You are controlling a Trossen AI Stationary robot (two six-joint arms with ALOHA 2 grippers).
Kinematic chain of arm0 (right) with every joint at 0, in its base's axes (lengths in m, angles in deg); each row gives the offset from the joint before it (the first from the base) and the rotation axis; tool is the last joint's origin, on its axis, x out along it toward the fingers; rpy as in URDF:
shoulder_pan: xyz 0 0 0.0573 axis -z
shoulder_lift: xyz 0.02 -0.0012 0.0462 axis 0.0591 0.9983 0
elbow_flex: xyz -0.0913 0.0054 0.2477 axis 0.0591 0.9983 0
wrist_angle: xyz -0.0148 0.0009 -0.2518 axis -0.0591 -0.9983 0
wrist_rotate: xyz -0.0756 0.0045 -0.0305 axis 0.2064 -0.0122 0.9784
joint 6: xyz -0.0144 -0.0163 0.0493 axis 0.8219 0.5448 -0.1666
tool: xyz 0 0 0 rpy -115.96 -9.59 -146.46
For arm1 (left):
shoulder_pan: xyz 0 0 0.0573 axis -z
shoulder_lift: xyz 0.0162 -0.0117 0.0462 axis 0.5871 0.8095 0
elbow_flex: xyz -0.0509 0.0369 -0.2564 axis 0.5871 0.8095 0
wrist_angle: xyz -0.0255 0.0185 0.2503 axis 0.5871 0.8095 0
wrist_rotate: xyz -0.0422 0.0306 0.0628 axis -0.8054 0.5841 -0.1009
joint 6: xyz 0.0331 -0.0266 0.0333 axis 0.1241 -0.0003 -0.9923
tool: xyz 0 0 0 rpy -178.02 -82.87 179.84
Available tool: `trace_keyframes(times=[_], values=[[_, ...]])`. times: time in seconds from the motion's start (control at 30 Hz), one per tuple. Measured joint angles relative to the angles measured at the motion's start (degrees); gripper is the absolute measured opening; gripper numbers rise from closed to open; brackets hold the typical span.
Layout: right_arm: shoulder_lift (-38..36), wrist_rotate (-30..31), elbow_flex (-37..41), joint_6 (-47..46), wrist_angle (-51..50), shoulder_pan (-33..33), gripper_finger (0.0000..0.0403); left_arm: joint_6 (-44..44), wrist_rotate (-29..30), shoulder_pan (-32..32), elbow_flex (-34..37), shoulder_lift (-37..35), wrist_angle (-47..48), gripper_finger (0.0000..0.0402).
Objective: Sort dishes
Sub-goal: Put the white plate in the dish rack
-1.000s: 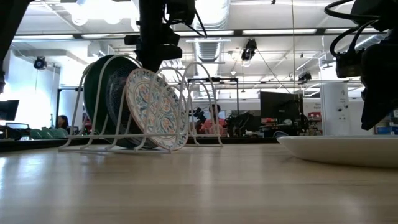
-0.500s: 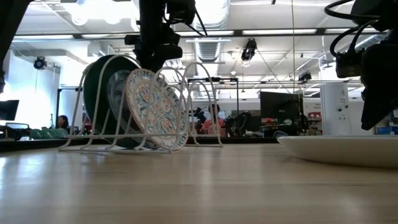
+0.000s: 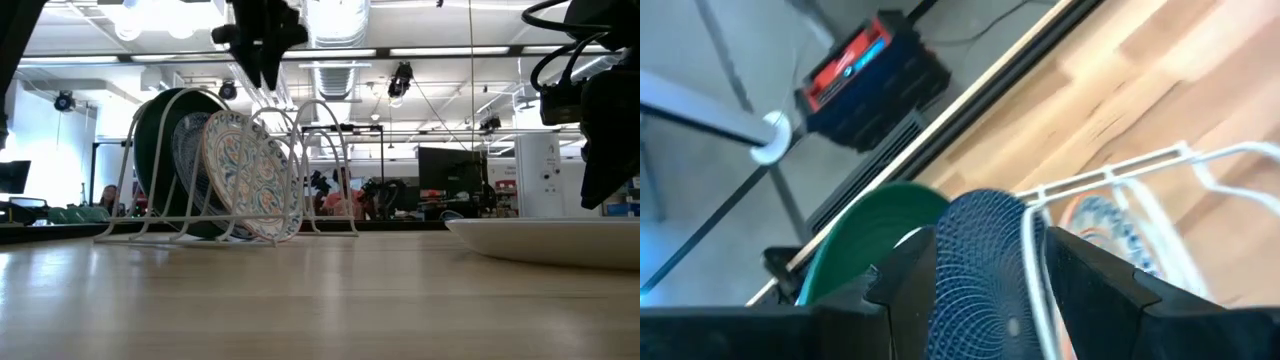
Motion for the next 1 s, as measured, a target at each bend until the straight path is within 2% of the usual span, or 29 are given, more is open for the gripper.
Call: trace_keyframes(times=[0.27, 0.67, 1.0], values=[[0.0, 0.0, 0.0, 0.3, 0.0, 0.0, 0.0199, -1.0, 0.0, 7.3, -3.4, 0.0, -3.1, 0.0176], [0.0, 0.0, 0.0, 0.7, 0.0, 0.0, 0.0199, -1.6, 1.2, 22.1, -3.3, 0.3, -12.8, 0.0176], [-0.3, -0.2, 0.0, 0.1, -0.1, 0.0, 0.0199, -0.1, 1.8, 28.5, -2.6, 3.8, -18.2, 0.0176]])
